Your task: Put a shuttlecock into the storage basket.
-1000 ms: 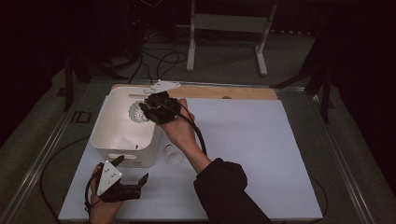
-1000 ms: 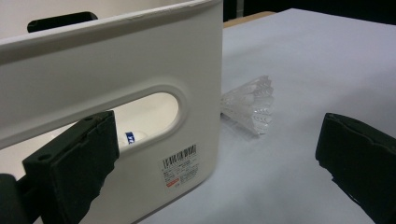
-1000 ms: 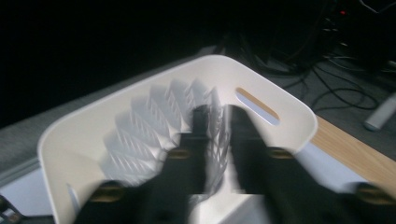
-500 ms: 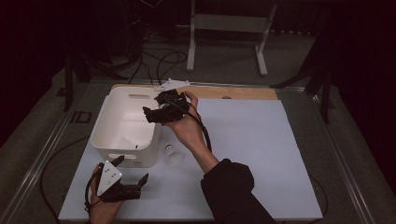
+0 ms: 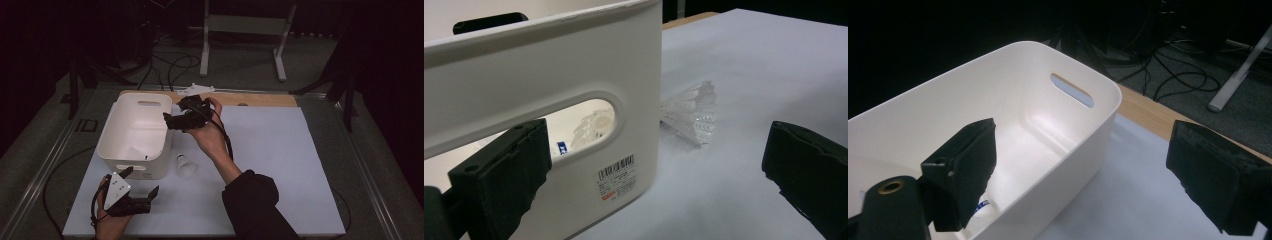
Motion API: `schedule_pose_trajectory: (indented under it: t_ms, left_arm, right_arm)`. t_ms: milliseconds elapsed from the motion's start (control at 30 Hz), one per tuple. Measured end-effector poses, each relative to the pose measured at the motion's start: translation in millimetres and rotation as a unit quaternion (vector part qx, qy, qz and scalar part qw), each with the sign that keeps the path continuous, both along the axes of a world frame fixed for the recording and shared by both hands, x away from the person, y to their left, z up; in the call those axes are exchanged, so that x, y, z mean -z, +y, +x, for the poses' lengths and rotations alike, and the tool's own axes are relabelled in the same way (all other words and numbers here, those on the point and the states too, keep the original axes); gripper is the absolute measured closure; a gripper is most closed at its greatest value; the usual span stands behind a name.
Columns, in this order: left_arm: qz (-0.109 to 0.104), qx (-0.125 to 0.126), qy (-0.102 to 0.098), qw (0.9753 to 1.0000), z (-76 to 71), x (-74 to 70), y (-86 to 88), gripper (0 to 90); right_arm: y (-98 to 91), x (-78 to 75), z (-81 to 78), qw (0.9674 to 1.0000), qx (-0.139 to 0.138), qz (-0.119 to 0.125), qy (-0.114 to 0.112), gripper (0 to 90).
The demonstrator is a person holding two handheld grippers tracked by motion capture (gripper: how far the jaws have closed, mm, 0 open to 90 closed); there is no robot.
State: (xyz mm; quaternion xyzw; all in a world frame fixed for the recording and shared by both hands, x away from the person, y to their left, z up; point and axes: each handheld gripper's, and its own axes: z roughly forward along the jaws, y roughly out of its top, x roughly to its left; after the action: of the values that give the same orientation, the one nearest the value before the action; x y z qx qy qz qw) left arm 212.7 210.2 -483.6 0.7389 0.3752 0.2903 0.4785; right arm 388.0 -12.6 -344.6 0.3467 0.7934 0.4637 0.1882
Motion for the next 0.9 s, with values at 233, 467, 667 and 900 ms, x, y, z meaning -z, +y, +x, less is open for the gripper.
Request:
schedule_pose_trajectory:
  t_ms: [233,467,667,900]
  left_arm:
    - [-0.001,-0.001,0.0,1.0,0.2,0.2,-0.3,0.0]
    - [-0.001,0.0,0.0,1.0,0.4,0.2,-0.7,0.0]
    - [-0.001,0.0,0.0,1.0,0.6,0.3,-1.1,0.0]
    - [-0.001,0.0,0.0,1.0,0.7,0.4,-1.0,0.0]
  right_arm:
    - [-8.7,4.1,3.1,0.9999,0.009,0.005,0.006,12.3]
    - [-16.4,7.6,4.1,0.9998,0.017,0.001,0.005,11.8]
    - [-21.3,9.1,4.7,0.9997,0.023,0.002,0.008,11.4]
    - [-29.5,14.0,6.7,0.9995,0.03,-0.003,0.01,11.1]
